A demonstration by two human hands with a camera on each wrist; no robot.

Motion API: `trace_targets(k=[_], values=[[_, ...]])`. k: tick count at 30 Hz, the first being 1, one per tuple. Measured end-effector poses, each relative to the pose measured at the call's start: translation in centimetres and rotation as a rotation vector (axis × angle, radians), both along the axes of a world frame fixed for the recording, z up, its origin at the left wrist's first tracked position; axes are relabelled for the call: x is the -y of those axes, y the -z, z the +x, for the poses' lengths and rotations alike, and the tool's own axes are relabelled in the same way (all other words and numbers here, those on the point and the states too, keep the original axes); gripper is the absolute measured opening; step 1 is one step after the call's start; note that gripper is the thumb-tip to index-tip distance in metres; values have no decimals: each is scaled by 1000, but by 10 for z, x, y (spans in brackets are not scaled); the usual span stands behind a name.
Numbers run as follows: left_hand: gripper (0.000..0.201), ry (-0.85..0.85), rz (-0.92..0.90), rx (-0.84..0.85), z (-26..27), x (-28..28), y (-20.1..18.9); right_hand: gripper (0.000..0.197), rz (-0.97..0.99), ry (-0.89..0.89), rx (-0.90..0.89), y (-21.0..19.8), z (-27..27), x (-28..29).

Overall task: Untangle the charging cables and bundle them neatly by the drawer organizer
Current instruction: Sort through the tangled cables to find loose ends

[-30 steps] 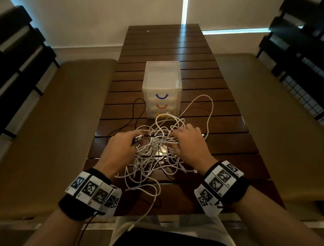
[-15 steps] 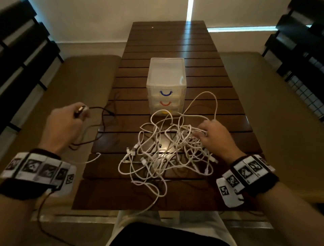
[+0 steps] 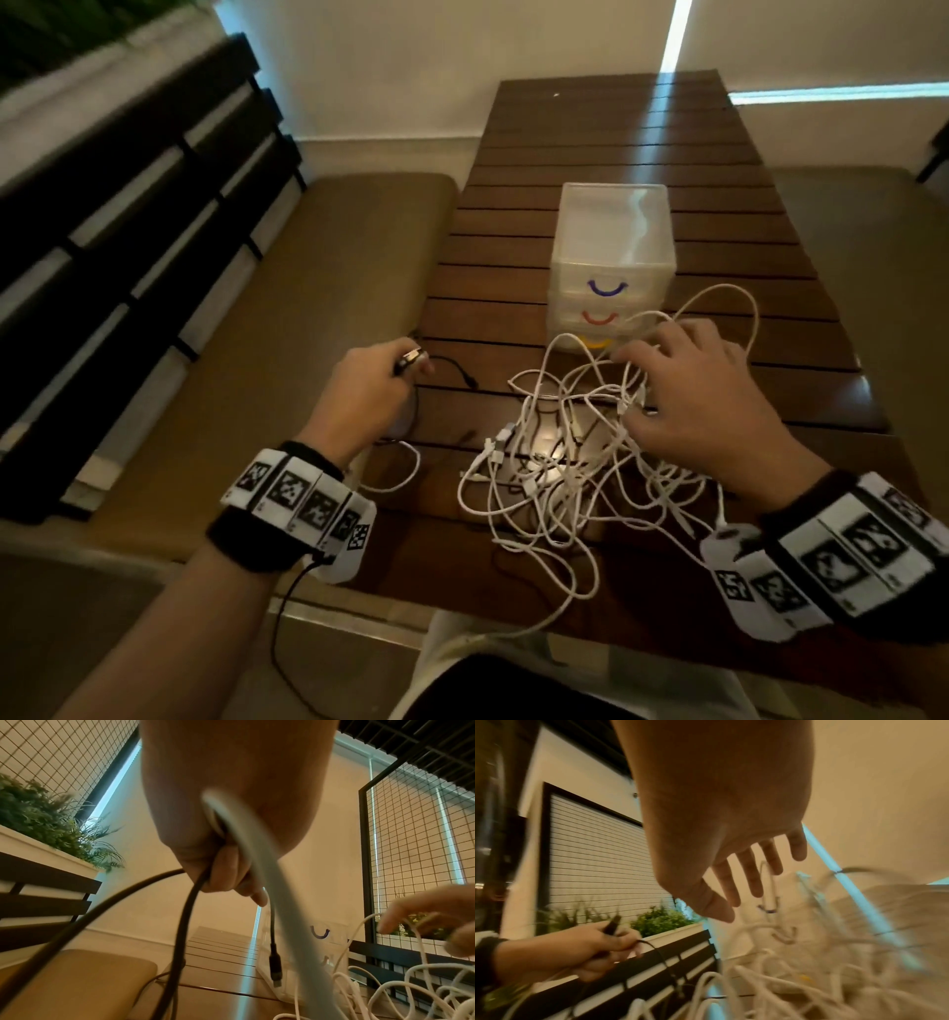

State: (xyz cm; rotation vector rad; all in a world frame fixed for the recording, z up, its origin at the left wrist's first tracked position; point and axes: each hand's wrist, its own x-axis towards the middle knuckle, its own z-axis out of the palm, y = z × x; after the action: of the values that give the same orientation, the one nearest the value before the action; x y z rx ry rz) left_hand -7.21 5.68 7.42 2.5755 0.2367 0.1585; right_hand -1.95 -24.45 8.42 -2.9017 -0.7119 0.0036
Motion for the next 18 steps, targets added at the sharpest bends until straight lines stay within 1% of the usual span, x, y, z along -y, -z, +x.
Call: trace_targets(k=[2,4,7,9,11,12,14,15,17,18], values=[[26,12,-6,5,0,2,2,39,43,-52,37,-5,-5,-30],[25,36,-32,-4,-1,4,3,31,94,-94,30,-2,-7,-59],[24,81,-88,-27,-5,3,6,35,141,-163,10,9,-8,-95],[27,116,-116,-47,-9,0,8,37,75,-218,-30,16,-8,-117],[28,127,-128,-74,-13,-9,7,30,14,-282,-67,22,-8,-137],[27,121,-124,-88,-15,-16,6,26,39,-308,-92,23,-8,-146],[22,89,-83,-112,-19,-33,2,22,134,-326,-145,26,-5,-165],[19,62,-25,-125,-22,-43,0,21,167,-330,-179,28,-3,-175],[16,-37,104,-123,-25,-63,-4,22,183,-360,-249,32,-3,-196],[16,-99,147,-96,-26,-74,-5,25,175,-382,-284,36,-4,-206]])
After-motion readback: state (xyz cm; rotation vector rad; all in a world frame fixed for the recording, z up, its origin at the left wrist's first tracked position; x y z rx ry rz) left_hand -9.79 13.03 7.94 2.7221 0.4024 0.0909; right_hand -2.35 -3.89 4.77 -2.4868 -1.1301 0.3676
